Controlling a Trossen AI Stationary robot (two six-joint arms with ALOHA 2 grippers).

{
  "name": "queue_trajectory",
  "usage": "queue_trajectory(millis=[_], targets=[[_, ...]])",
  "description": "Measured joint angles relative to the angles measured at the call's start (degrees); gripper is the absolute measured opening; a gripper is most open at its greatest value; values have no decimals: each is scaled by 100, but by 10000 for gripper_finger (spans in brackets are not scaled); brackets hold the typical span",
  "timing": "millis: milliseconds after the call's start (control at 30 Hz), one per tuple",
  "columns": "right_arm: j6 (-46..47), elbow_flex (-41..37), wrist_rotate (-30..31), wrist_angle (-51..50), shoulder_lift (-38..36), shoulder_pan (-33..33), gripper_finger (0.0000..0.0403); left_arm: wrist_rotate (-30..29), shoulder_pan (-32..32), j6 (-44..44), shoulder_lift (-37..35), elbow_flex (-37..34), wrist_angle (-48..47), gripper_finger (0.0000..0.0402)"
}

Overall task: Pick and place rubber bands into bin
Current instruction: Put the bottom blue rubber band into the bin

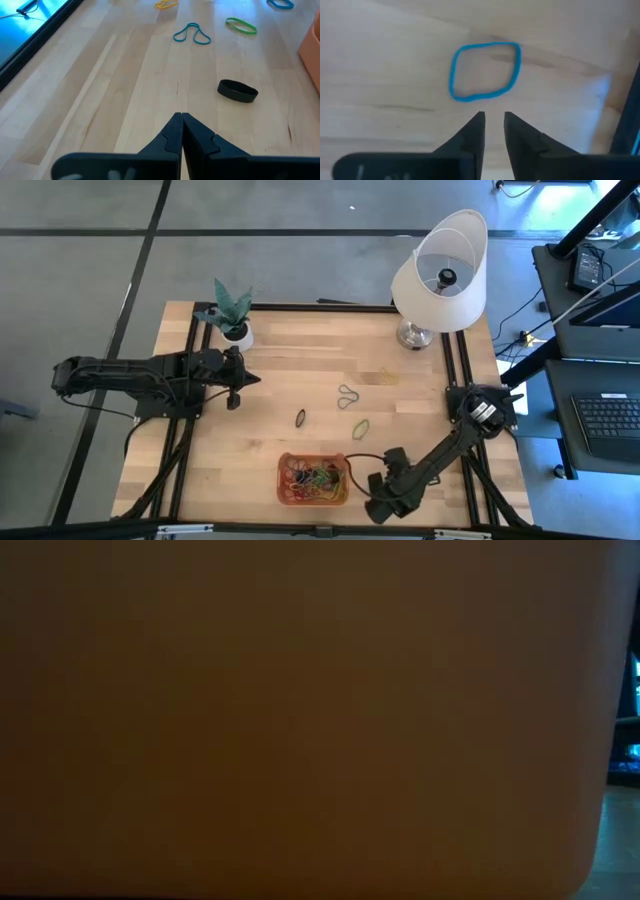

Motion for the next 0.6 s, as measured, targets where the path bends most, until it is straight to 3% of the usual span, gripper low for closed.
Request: queue_trajectory(millis=[400,600], targets=[[134,-1118,2,341,-712,87,88,1,-1,-155,0,0,-7,2],[132,-2223,194,2013,-1318,89,88,-241,1,-166,0,0,-2,2]])
